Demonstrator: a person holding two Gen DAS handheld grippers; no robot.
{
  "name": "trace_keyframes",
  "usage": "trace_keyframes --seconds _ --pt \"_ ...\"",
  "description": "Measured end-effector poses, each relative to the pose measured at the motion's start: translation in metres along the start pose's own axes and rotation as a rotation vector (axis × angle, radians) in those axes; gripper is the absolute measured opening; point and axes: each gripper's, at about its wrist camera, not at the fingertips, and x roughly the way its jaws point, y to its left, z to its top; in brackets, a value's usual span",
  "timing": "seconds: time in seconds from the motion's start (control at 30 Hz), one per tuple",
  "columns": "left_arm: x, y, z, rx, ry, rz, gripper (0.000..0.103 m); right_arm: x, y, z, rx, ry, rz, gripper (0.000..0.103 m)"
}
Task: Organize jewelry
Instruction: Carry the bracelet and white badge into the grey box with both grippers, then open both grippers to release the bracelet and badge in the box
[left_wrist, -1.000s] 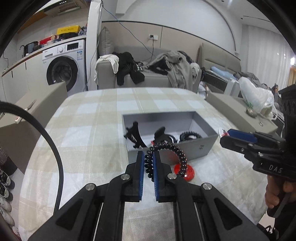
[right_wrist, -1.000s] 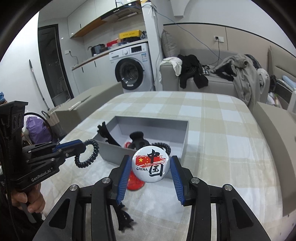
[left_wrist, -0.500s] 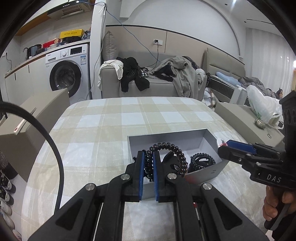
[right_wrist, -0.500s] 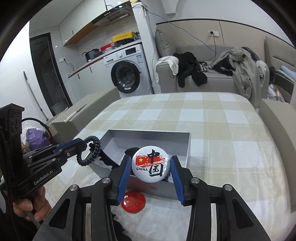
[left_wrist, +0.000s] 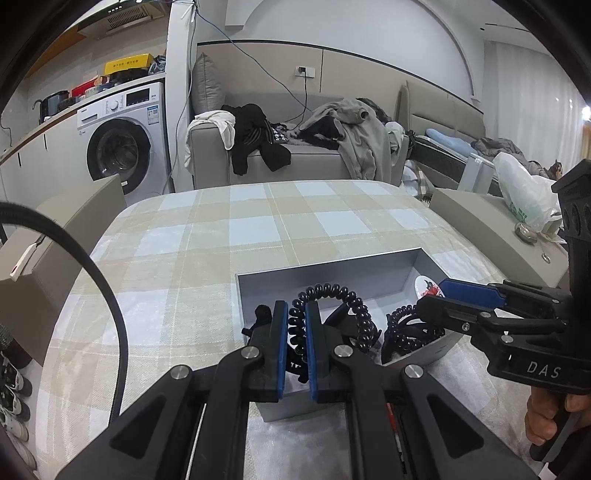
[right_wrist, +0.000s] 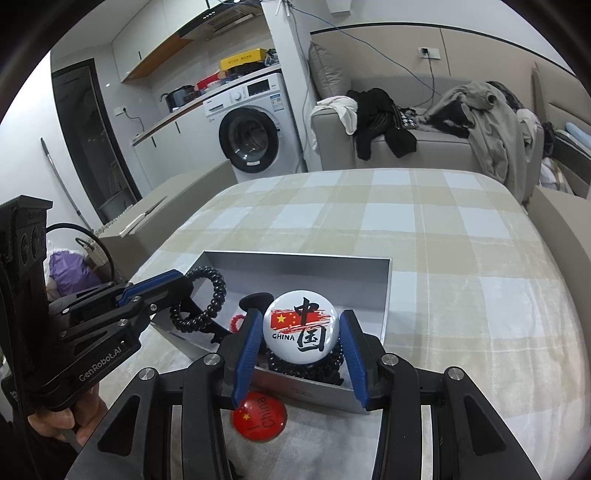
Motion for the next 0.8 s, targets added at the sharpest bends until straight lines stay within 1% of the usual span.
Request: trace_keyframes --seconds 0.57,0.8 --pt "0.0059 -0.0057 -0.0013 0.012 0.028 0.008 0.004 0.0065 0.0019 0.0006 -0.012 0.019 -0.014 0.042" --pt "0.0091 -0.0064 -0.0008 0.003 0.044 -0.010 0.005 0.0069 0.0027 0.0009 -0.020 0.034 -0.025 0.043"
